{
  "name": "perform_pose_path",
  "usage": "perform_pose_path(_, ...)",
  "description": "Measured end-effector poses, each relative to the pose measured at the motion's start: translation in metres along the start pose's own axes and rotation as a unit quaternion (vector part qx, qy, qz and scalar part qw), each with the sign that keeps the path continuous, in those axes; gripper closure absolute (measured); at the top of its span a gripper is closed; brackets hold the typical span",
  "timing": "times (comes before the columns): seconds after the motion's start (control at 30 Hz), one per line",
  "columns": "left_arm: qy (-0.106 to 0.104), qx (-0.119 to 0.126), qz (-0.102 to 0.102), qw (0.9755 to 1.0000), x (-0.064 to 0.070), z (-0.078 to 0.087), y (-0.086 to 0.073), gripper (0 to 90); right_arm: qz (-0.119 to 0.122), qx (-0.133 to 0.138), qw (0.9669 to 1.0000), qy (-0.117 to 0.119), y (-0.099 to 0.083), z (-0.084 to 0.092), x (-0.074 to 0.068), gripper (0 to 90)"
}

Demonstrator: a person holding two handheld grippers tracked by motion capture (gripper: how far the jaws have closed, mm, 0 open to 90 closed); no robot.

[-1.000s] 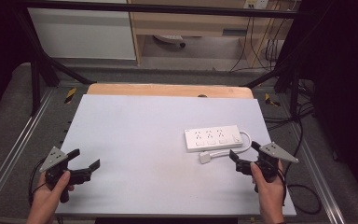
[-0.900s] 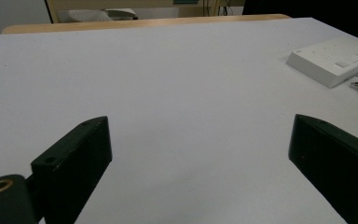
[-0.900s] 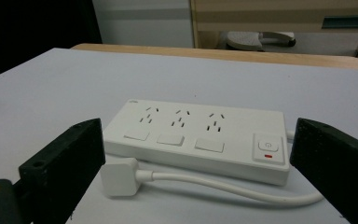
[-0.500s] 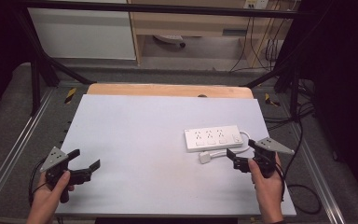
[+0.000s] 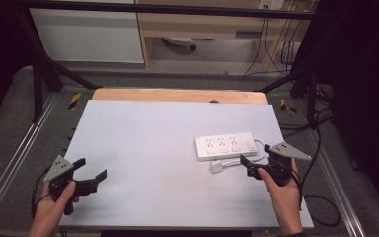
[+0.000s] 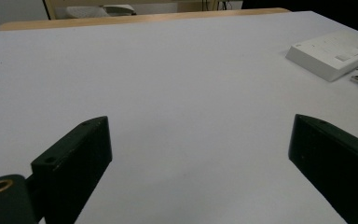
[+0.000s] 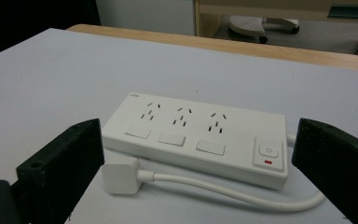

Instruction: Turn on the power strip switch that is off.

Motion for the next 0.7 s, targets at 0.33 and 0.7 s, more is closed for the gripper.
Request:
perform_pose_path(0.33, 0.000, -0.001, -0.003, 1.0000, 0.000, 0.000, 0.000, 5.9, -0.002, 0.001, 1.0000, -0.003, 0.004, -0.009, 0.002, 4.7)
perform_pose_path(0.7, -0.001, -0.001, -0.005, 1.0000, 0.001, 0.000, 0.000, 5.9, -0.003, 0.005, 1.0000, -0.006, 0.016, -0.022, 0.008, 5.7)
Point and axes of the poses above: each handheld gripper's, and its own axes: z roughly backward along the jaws, y roughly out of its top, x roughly to its right, the point moved 7 cm from there along -z, roughly forward along the jaws, and after that the axes turned 9 degrees about x, right-handed, at the moved point
